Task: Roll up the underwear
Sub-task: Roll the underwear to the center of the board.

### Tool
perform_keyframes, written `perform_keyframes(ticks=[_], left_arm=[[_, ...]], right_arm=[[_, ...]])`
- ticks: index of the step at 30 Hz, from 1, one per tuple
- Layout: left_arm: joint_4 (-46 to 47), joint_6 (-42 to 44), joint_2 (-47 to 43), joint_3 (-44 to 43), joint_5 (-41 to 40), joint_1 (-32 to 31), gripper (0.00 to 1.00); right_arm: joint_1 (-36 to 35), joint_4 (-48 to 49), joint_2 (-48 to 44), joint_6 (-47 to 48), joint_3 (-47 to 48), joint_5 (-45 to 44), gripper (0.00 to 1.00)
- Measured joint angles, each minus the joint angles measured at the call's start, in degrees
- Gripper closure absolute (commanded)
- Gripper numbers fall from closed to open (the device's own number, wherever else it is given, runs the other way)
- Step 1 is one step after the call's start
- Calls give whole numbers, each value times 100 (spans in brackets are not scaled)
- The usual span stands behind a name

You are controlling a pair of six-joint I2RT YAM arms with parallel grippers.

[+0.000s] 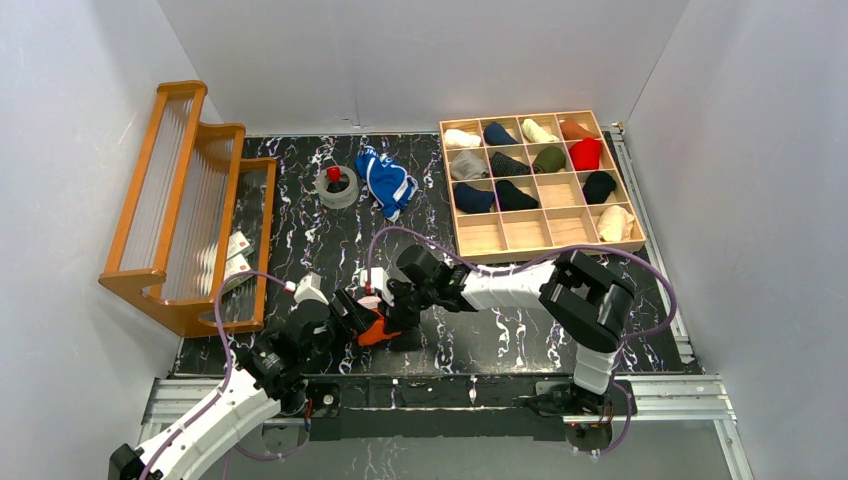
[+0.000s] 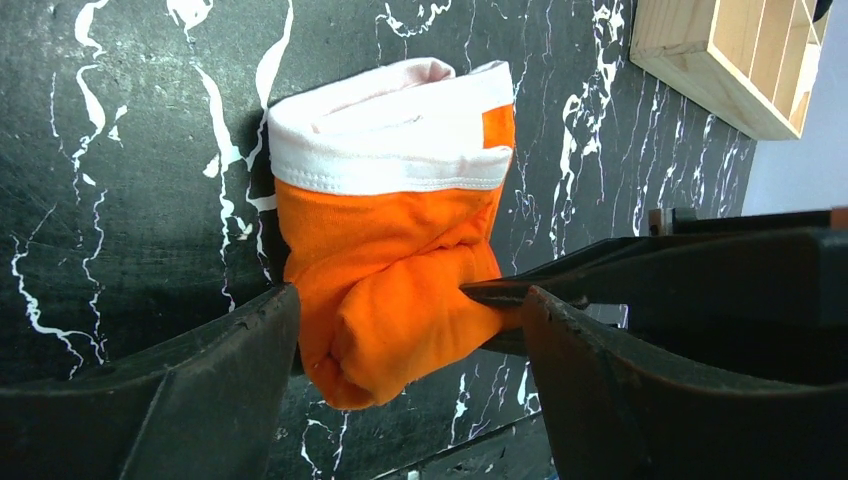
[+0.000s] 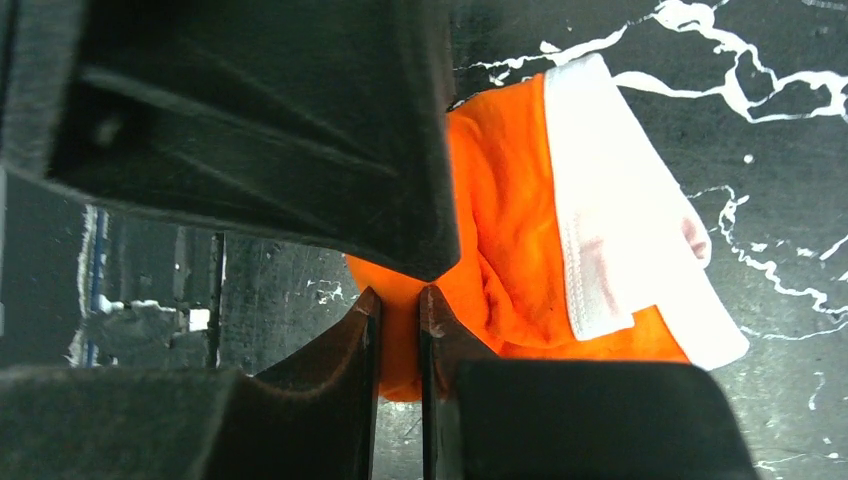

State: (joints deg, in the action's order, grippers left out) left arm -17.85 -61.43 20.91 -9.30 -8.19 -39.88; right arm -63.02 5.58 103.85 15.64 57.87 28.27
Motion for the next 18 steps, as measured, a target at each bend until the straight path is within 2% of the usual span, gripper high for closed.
perform_keyframes(ticks=[8, 10, 16, 17, 18], left_arm=[[22, -120, -68, 9, 37, 0, 21], [173, -120, 26, 20, 114, 0, 24], [1080, -136, 774, 219, 409, 0, 53], [1169, -142, 927, 229, 424, 0, 53], [1250, -149, 1078, 229, 437, 0, 50]], right_arm=[[223, 455, 17, -1237, -195, 37, 98], [293, 614, -22, -1478, -310, 44, 98], [341, 636, -31, -1766, -328, 35, 99], [345, 634, -31, -1808, -328, 31, 99], [350, 629, -31, -1838, -328, 31, 99]])
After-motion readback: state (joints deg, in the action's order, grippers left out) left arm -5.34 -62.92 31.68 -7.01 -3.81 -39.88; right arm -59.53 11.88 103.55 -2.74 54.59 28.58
